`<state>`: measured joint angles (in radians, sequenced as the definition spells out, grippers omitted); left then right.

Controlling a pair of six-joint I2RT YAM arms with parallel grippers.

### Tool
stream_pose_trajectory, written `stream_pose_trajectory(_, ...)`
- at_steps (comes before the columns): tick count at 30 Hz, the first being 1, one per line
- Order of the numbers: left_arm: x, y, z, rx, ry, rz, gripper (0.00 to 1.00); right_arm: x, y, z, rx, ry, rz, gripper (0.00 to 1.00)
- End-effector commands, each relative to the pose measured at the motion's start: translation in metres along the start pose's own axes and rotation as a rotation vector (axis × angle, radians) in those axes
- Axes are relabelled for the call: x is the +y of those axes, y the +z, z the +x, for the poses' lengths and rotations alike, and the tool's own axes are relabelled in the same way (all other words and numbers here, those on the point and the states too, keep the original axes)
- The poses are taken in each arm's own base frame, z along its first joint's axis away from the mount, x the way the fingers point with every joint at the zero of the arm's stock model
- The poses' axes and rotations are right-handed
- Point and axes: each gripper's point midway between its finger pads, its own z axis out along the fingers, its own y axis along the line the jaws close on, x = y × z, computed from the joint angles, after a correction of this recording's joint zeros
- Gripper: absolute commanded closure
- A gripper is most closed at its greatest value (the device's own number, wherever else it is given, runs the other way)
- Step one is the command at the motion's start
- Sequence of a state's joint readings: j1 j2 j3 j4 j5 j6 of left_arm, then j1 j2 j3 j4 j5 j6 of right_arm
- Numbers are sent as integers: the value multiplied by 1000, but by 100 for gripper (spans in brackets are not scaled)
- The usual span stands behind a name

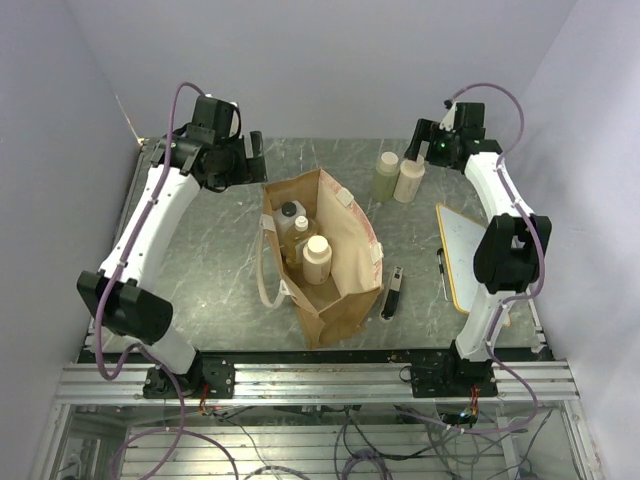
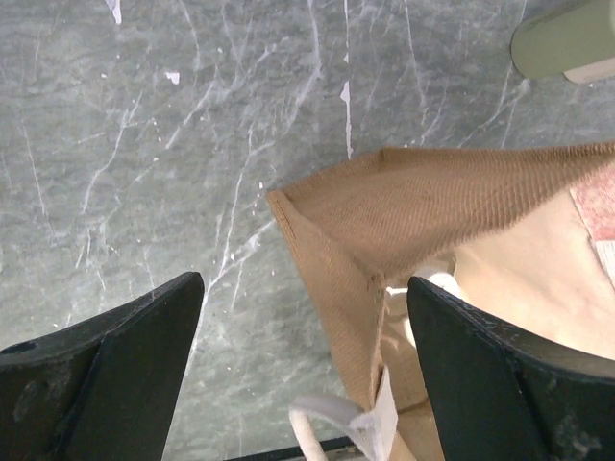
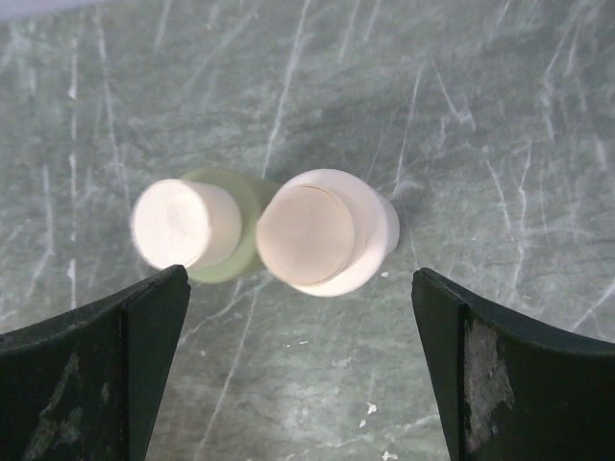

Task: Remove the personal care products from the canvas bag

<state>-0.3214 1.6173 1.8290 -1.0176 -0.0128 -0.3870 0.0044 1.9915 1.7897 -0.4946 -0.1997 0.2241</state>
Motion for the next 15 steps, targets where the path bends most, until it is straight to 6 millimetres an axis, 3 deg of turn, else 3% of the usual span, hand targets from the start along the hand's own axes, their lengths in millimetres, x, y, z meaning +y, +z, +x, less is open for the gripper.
stream_pose_trajectory(1,-6,-21,4,-22,-30,67,2,10,-36,-23,-77,7,-12,0)
stream_pose_trajectory(8,-19,-36,48,98,-102,170,2,32,-82,-6,-43,55,-84,0)
stream_pose_trajectory(13,-38,-46,86,172,-219,304,2,59,-123,30,17,109,-195,0)
stream_pose_trajectory(15,-43,-52,93,147,-261,347,2,75,-139,47,47,115,-251,0)
